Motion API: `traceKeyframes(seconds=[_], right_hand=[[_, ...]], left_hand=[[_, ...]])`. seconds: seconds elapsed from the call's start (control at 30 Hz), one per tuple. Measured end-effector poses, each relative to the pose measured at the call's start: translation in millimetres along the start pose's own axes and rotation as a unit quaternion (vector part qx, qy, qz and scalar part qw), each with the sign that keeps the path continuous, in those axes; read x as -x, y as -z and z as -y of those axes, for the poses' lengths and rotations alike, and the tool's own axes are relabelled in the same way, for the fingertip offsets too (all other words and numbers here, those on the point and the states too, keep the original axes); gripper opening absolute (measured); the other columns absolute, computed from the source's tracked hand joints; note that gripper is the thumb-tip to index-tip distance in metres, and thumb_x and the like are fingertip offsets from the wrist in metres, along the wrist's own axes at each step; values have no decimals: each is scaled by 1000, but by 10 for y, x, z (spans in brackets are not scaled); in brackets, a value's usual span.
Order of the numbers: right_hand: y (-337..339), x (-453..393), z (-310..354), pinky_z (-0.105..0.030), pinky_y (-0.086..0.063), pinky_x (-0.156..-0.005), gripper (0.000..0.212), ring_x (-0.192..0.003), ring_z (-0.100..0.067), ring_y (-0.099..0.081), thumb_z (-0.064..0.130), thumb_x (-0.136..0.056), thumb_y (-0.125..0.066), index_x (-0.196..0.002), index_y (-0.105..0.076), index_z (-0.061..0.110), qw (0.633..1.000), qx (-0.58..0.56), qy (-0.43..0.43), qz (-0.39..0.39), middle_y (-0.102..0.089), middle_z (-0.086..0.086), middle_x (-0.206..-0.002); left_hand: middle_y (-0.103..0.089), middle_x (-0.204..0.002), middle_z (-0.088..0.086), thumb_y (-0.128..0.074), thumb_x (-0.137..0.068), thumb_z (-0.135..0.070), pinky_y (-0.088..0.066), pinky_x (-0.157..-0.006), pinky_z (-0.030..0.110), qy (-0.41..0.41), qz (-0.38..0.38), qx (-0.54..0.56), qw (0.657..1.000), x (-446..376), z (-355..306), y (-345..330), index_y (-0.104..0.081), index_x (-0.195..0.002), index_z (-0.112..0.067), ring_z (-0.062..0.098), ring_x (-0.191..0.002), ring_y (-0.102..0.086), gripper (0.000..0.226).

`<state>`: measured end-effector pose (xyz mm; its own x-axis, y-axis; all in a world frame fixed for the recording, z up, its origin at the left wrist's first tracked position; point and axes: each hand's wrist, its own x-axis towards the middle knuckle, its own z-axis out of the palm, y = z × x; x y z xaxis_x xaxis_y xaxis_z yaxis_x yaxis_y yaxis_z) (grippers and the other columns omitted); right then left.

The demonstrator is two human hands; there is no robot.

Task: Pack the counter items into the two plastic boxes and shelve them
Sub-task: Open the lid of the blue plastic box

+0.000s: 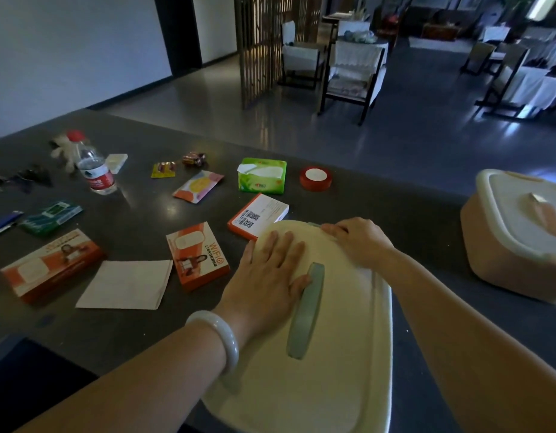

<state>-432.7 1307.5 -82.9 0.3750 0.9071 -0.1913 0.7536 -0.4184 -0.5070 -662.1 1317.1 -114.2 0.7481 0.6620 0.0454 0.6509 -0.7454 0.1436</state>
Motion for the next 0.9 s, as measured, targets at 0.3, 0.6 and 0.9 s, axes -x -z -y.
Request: traceKeyframes(seconds=[0.3, 0.6, 0.9], right_hand=[[-97, 200, 30, -40, -40, -99, 50, -105, -21, -57, 60, -96, -30, -118, -58, 24, 993, 104, -25, -43, -63, -3, -115], [-405, 1407, -144, -42, -30, -109, 68, -140, -23, -27, 50, -94, -48, -150, -23, 20, 981, -59, -51, -179, -25, 0, -155], [-719, 2014, -74, -40, -36, -104, 71, -133, -23, -39, 48, -93, -52, -151, -21, 22, 958, -153, -137, -198, -32, 0, -153]], left_hand=[[16, -160, -6, 1, -96, -60, 7, -119, 47, 0, 35, 9, 999, 10, -35, 86, 8, -152, -33, 16, -146, 21, 64], [7, -162, -2, -9, -97, -61, 1, -119, 49, 2, 36, 11, 999, -58, -20, 111, -4, -154, -30, 19, -148, 11, 66], [-4, -162, -2, -40, -97, -51, -16, -118, 40, 58, -42, 228, 971, 494, 318, 279, -5, -154, -26, 16, -148, -8, 72]])
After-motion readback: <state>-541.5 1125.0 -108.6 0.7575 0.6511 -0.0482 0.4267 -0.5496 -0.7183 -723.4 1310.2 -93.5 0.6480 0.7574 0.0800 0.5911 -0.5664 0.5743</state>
